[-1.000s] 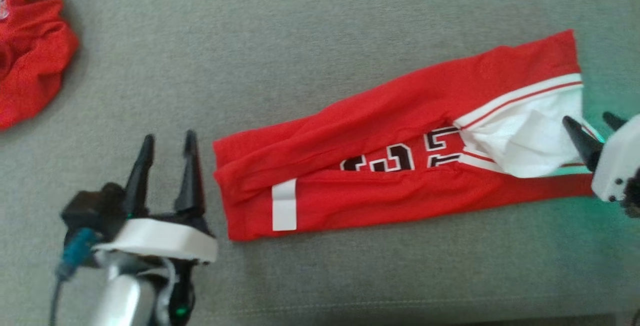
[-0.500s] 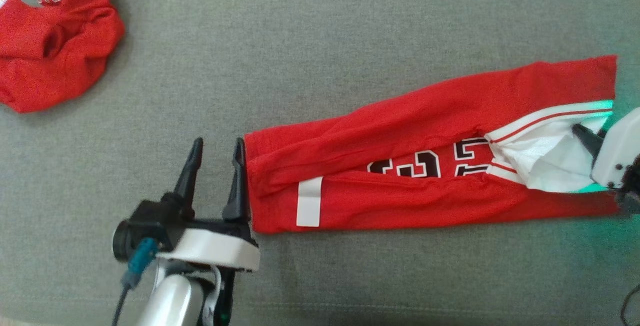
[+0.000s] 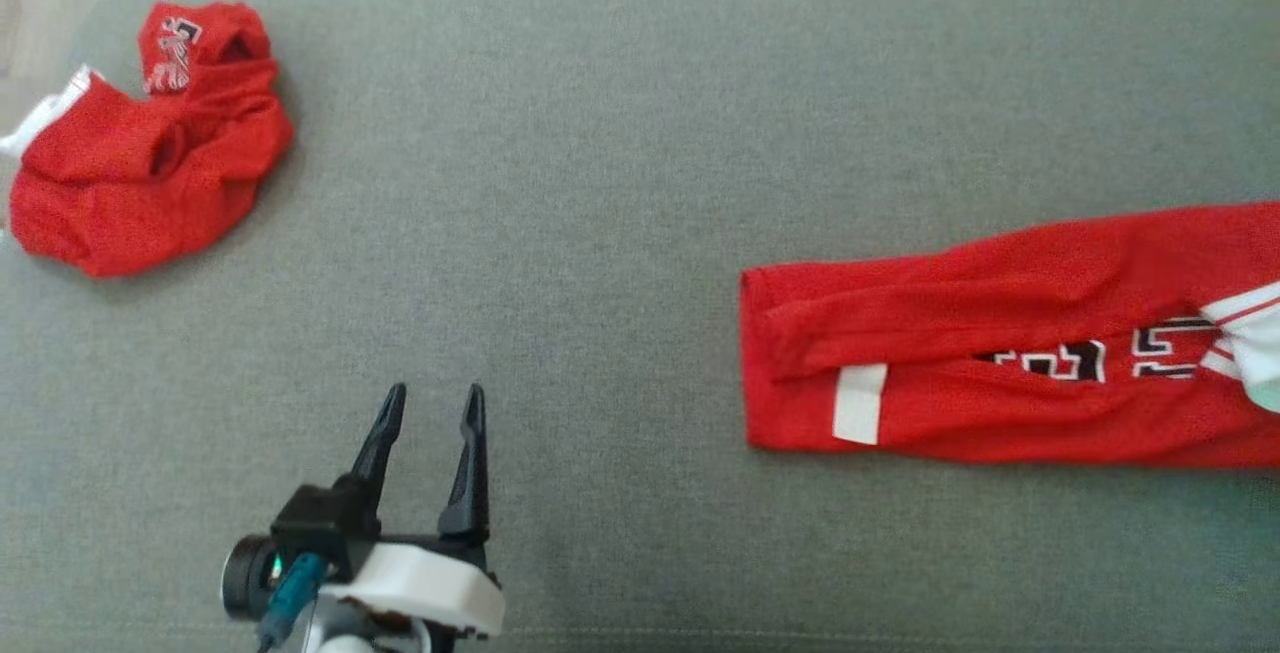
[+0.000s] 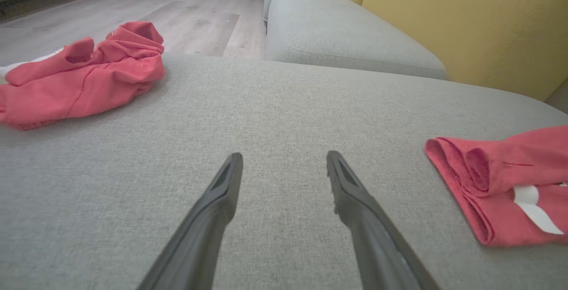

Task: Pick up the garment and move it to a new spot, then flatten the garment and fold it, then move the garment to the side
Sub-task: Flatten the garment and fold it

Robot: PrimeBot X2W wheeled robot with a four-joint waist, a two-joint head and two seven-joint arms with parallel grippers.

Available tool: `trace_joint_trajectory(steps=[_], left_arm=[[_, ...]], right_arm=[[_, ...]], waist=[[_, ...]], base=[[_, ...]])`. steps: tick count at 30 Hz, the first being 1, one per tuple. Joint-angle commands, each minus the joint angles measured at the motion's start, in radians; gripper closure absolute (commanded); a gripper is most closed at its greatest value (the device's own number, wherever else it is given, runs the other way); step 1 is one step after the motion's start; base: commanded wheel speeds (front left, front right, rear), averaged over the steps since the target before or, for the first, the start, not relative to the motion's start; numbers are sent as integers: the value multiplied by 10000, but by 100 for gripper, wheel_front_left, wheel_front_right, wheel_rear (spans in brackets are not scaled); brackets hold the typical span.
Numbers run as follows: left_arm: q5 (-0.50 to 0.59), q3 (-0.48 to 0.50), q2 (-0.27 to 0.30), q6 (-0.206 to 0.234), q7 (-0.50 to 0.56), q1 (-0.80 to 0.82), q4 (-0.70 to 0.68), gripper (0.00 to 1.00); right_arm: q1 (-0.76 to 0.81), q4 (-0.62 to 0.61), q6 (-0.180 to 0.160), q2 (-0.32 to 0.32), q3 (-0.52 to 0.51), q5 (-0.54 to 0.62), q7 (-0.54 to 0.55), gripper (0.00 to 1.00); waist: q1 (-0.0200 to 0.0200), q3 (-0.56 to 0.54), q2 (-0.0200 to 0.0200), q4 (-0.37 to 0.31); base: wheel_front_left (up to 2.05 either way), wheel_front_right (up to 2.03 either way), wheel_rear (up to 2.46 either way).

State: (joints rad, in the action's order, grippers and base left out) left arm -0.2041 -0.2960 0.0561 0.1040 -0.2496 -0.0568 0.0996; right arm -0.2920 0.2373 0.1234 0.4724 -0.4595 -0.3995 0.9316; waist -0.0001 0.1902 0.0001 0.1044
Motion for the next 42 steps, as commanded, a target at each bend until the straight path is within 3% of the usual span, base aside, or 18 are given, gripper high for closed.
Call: trace_joint_trajectory(steps=[1, 6, 12, 16, 19, 30, 31, 32, 33, 39, 42], left_arm=[[25, 405, -53, -36, -121, 95, -255, 0], [-192, 361, -56, 87, -121, -38, -189, 0], [-328, 99, -57, 69, -121, 169, 9, 0], [-362, -105, -57, 58, -122, 405, 142, 0], [-419, -133, -58, 146, -122, 478, 247, 0], [-389, 45, -58, 175, -122, 331, 451, 0], [-391, 47, -58, 172, -122, 344, 464, 0], [-397, 47, -58, 172, -122, 358, 478, 0], [-403, 52, -58, 180, -122, 368, 491, 0], [-380, 72, -58, 182, -122, 269, 538, 0], [-274, 135, -58, 139, -122, 181, 530, 0]], right_arm=[[-142, -572, 73, 351, 128, -180, 126, 100], [-180, -2385, 73, -194, 1088, -995, 941, 100], [-82, -3917, 73, -2101, 3612, -1327, 1434, 100], [200, -3717, 73, -3284, 4826, -1297, 895, 100], [378, -3213, 73, -3732, 5407, -1147, 244, 100], [309, -1915, 73, -4171, 6136, -944, -1191, 100], [275, -1839, 73, -4187, 6178, -981, -1329, 76], [241, -1794, 73, -4199, 6278, -1074, -1476, 20], [227, -1731, 73, -4208, 6377, -1243, -1596, 0], [207, -1710, 73, -4218, 7365, -3373, -2514, 0], [260, -2042, 73, -4219, 7755, -3689, -3235, 0]], waist=[[1, -170, -1, 39], [1, -357, -1, -1], [1, -233, -1, -46], [1, -110, -1, 154], [1, -84, -1, 313], [1, -70, -1, 346], [1, -82, -1, 334], [1, -102, -1, 319], [1, -137, -1, 290], [1, -406, -1, 0], [1, -619, -1, -204]], base=[[0, 0, 0], [0, 0, 0], [0, 0, 0], [0, 0, 0], [0, 0, 0], [0, 0, 0], [0, 0, 0], [0, 0, 0], [0, 0, 0], [0, 0, 0], [0, 0, 0]])
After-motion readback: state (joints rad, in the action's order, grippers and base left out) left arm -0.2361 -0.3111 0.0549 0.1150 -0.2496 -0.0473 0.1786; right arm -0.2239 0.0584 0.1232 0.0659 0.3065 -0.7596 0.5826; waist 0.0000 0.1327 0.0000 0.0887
